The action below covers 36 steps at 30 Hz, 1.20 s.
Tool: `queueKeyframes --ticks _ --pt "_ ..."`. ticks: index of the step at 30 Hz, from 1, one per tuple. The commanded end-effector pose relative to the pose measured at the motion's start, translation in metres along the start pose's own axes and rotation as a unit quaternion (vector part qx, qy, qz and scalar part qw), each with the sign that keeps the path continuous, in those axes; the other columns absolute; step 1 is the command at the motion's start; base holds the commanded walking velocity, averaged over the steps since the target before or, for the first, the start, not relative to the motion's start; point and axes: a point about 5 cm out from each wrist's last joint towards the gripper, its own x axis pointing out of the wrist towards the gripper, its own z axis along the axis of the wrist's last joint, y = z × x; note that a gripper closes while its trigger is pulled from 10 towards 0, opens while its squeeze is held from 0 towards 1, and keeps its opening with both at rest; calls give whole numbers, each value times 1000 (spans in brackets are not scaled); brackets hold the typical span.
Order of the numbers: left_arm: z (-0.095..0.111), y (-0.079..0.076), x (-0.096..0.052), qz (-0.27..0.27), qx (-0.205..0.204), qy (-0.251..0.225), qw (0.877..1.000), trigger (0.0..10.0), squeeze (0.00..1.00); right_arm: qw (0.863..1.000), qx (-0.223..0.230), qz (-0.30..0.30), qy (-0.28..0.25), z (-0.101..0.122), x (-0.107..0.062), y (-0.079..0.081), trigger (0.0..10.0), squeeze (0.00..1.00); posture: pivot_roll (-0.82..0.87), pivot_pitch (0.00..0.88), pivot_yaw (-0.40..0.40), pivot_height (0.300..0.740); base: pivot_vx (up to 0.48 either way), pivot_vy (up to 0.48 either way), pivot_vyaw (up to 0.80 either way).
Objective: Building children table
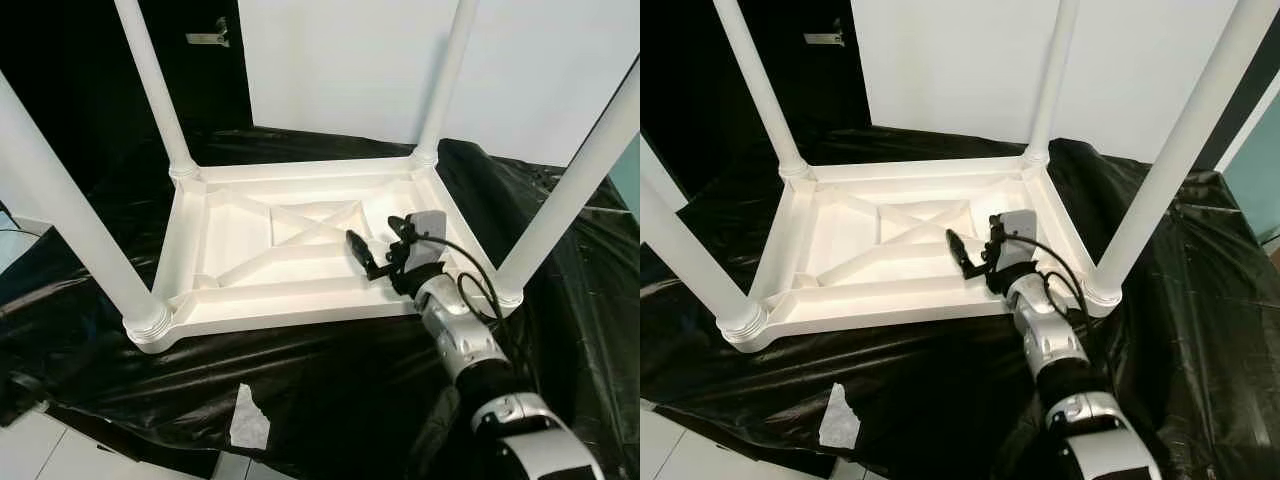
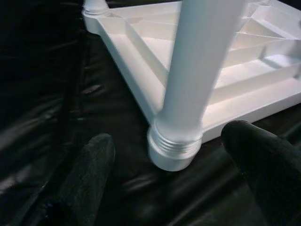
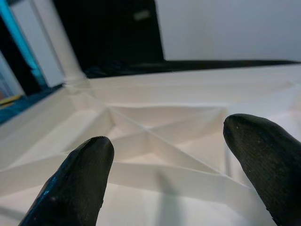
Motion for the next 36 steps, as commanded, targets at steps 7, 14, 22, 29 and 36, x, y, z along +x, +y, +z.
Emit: queueKeyframes --ticks 7,14,22,29,36 --pt "19 40 30 85 31 -68 993 10000 0 999 1 26 -24 15 -13 8 10000 1000 138 0 -27 740 0 0 0" --pt "32 45 76 84 33 -120 989 10000 0 1000 -3 16 -18 19 -36 11 10000 0 106 0 -44 740 0 0 0" --pt "42 47 121 89 3 -171 981 10000 0 1000 -7 8 5 19 -68 12 10000 0 41 0 -32 740 0 0 0" --pt "53 48 161 72 -67 -219 971 10000 0 999 -12 21 48 20 -110 17 10000 0 -16 0 -11 740 0 0 0" --pt "43 39 180 -23 -133 -217 967 10000 0 995 18 34 95 16 -138 30 10000 0 -56 0 2 740 0 0 0"
